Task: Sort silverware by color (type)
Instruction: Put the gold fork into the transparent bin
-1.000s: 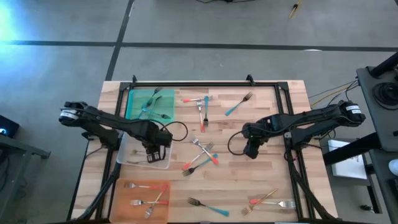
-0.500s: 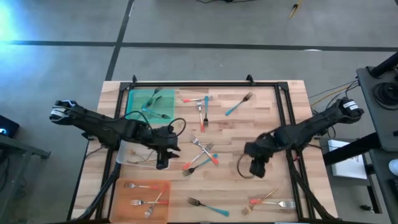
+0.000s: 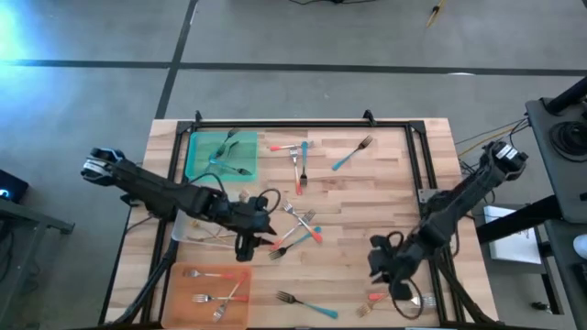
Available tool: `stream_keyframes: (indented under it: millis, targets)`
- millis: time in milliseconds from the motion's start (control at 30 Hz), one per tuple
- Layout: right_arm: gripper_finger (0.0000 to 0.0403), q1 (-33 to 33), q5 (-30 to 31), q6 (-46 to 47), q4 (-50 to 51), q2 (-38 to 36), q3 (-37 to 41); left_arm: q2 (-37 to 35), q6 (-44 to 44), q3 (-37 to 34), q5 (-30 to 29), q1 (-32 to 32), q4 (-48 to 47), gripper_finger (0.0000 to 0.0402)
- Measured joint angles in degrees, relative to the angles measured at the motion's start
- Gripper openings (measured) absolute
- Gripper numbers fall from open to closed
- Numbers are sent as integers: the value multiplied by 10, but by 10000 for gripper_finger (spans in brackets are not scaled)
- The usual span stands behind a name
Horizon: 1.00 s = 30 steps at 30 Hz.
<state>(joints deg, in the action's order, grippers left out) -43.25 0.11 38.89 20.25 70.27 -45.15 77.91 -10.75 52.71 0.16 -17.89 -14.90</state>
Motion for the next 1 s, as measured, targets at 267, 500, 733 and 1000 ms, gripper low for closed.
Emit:
stream_keyframes:
  millis: [267,500,733,1000]
  targets:
    - [78,-68,-19,13,-61,118,-29,22,-3,0,2,-43,48,117]
    - [64,-98,-30,-56,-51,194,-69,17,-3,0,2,-61,85,117]
    - [62,-100,-31,-78,30,237,-86,16,-3,0,2,-63,85,117]
    - [58,-100,-29,-127,32,233,-109,16,0,0,1,-63,85,117]
